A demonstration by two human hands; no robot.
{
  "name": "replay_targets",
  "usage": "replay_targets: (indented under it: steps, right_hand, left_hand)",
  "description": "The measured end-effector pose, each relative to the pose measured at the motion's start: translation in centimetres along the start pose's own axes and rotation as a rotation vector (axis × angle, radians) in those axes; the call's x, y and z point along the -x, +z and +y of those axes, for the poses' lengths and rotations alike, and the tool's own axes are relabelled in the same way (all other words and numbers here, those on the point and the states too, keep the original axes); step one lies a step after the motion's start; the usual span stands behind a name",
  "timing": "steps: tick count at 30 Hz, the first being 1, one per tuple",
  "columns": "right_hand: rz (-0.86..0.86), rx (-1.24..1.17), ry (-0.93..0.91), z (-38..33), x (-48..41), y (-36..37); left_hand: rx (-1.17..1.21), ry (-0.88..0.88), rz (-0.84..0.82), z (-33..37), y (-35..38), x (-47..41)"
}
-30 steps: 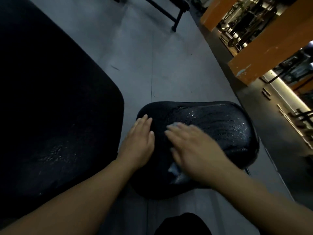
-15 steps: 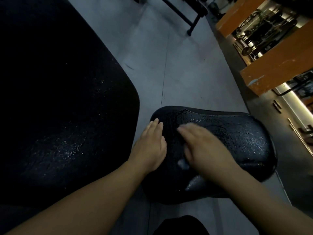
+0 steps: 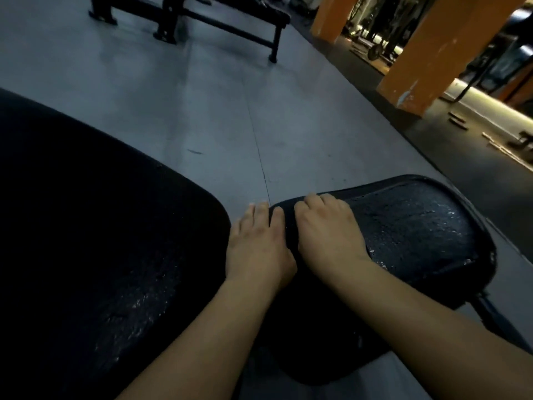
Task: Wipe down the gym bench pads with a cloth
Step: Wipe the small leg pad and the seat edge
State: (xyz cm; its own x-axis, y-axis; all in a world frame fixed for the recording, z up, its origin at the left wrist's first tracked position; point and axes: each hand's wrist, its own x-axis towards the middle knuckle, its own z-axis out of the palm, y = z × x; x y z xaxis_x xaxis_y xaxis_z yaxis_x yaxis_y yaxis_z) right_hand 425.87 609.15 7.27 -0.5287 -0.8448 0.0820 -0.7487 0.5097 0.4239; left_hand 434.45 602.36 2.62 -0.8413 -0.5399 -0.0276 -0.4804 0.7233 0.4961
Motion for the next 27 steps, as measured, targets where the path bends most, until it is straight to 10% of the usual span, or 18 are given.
replay_targets:
  steps: [14, 27]
  right_hand:
    - [-0.114, -0.486, -0.207, 3.6, 4.5, 0.0]
    - [-0.171, -1.232, 0.391, -6.4, 11.7, -12.5]
  left_hand:
    - [-0.090, -0.064, -0.184, -0.6, -3.3, 4.9]
    - [-0.283, 0.018, -0.339, -1.9, -21.9, 8.6]
